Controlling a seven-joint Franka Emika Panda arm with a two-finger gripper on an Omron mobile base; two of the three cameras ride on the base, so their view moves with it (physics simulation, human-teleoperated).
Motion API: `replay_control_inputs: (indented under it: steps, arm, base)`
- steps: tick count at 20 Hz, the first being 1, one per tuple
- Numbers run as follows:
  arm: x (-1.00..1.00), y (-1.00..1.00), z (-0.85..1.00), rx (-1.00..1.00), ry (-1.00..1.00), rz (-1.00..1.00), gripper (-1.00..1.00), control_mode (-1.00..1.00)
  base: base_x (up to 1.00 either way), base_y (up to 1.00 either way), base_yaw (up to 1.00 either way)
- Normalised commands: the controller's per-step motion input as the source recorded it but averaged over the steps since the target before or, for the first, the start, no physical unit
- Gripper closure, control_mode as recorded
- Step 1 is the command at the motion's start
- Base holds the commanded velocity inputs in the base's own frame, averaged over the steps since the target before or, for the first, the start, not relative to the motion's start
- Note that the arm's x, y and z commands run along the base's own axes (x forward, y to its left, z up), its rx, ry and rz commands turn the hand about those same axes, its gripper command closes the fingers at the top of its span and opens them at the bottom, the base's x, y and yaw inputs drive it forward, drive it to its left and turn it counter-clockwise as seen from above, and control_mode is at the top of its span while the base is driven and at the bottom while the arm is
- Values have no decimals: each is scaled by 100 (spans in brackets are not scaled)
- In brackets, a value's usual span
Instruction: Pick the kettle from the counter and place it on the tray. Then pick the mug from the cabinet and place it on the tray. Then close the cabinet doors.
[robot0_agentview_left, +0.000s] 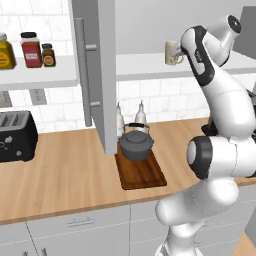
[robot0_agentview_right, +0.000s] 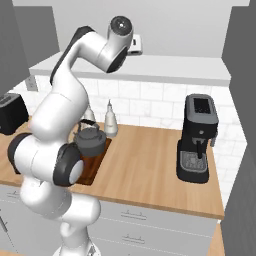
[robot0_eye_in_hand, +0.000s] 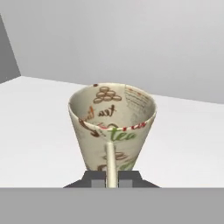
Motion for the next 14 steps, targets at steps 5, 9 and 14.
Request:
replay_control_inputs:
  steps: [5,9,14]
  arm:
    - [-97,0,0,0,-7,1,100,-100]
    - [-100,0,0,0,-10,1,100,-100]
    - [-99,5,-4,0,-3,11,100,-100]
  base:
    - [0,0,0]
    - [0,0,0]
    - [0,0,0]
